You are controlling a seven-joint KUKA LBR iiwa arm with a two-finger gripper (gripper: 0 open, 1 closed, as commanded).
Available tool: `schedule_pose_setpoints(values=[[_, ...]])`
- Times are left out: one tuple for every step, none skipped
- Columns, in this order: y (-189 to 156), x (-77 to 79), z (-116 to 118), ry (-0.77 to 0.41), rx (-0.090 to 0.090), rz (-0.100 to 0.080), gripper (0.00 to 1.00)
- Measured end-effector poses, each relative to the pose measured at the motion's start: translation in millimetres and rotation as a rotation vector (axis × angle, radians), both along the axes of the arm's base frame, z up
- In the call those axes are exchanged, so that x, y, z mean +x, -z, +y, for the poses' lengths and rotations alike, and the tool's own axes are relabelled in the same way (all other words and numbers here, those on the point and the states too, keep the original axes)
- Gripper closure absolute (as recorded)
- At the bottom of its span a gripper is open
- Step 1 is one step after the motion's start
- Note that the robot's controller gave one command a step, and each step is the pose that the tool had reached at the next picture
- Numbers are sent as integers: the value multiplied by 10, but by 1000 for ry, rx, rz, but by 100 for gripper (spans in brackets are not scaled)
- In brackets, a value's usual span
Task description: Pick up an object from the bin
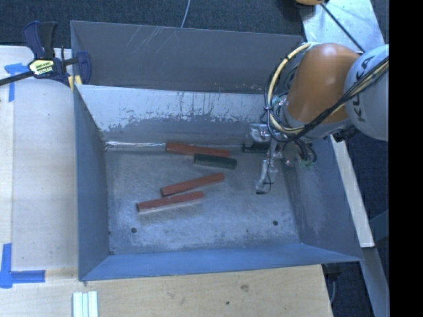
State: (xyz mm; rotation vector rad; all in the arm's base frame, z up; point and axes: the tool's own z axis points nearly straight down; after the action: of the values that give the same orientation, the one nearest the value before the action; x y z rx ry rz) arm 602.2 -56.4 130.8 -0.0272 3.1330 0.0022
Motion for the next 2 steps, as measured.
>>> schedule_pose_setpoints(values=[[493, 187, 299, 49, -2, 3, 0], [482, 165, 492, -165, -3, 6, 0]])
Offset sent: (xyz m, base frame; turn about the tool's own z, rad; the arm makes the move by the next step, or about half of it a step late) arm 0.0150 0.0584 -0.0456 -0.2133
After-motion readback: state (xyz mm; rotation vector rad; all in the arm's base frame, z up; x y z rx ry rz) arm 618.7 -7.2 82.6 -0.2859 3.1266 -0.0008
